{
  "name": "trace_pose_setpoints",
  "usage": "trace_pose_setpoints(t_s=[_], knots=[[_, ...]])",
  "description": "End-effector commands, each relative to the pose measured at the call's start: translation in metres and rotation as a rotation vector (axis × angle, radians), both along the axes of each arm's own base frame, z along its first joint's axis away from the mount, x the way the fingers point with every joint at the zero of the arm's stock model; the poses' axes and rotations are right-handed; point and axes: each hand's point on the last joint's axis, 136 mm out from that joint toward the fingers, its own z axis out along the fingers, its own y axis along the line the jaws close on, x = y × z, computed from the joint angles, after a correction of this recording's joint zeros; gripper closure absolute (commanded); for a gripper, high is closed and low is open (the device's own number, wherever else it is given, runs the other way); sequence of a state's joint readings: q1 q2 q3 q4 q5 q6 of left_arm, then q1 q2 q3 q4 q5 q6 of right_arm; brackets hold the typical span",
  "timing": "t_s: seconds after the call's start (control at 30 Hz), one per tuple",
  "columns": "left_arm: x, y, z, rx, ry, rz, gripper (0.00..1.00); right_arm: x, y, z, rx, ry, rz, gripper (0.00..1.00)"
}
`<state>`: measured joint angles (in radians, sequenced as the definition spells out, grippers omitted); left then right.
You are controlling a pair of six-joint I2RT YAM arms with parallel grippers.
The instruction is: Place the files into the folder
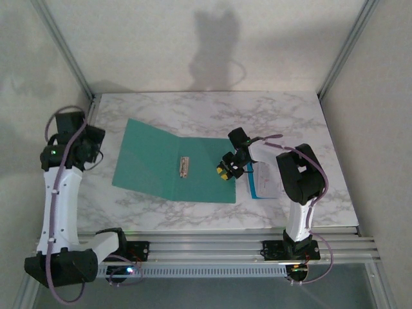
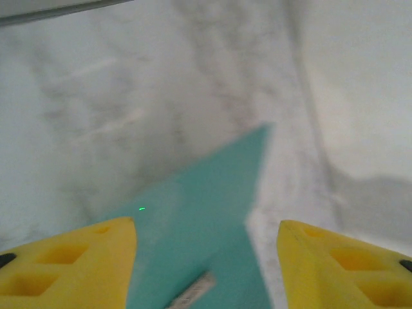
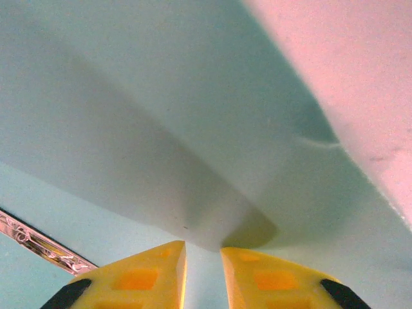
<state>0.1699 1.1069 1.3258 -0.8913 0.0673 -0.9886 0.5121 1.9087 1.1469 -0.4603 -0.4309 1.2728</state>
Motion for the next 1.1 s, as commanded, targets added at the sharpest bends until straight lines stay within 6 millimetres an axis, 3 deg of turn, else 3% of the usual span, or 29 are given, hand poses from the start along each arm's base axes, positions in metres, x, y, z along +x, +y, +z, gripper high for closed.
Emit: trace_pose_setpoints(t_s=[0.0,0.1,0.23,0.3,0.4,0.47,0.6,0.73,0.93,1.07], knots=[[0.032,-0.047,0.029,-0.017,-0.09,-0.208,0.43,-0.025,-0.029,-0.022,-0.145,0.112,-0.034,0.76],[0.053,-0.112,0.025,-0.018,-0.082,-0.402,0.44,-0.019,-0.026,-0.021,-0.131,0.089,-0.024,0.76],[0.063,-0.196,-0.019,-0.061,-0.018,-0.583,0.47,-0.008,-0.022,-0.008,-0.127,0.038,0.007,0.75],[0.064,-0.223,-0.044,-0.047,0.028,-0.63,0.5,0.001,-0.019,0.006,-0.118,-0.02,0.03,0.71],[0.067,-0.257,-0.082,-0.023,0.093,-0.701,0.56,0.021,-0.018,0.045,-0.121,-0.162,0.082,0.6],[0.072,-0.278,-0.108,0.003,0.143,-0.746,0.59,0.03,-0.028,0.069,-0.169,-0.239,0.113,0.53],[0.081,-0.313,-0.157,0.031,0.227,-0.831,0.68,0.037,-0.066,0.086,-0.216,-0.271,0.057,0.52],[0.092,-0.347,-0.199,0.079,0.307,-0.919,0.72,0.032,-0.12,0.082,-0.243,-0.243,-0.053,0.54],[0.1,-0.376,-0.242,0.118,0.385,-0.996,0.73,0.018,-0.199,0.074,-0.323,-0.199,-0.193,0.55],[0.099,-0.387,-0.261,0.124,0.412,-1.034,0.73,0.004,-0.238,0.06,-0.384,-0.126,-0.267,0.56]])
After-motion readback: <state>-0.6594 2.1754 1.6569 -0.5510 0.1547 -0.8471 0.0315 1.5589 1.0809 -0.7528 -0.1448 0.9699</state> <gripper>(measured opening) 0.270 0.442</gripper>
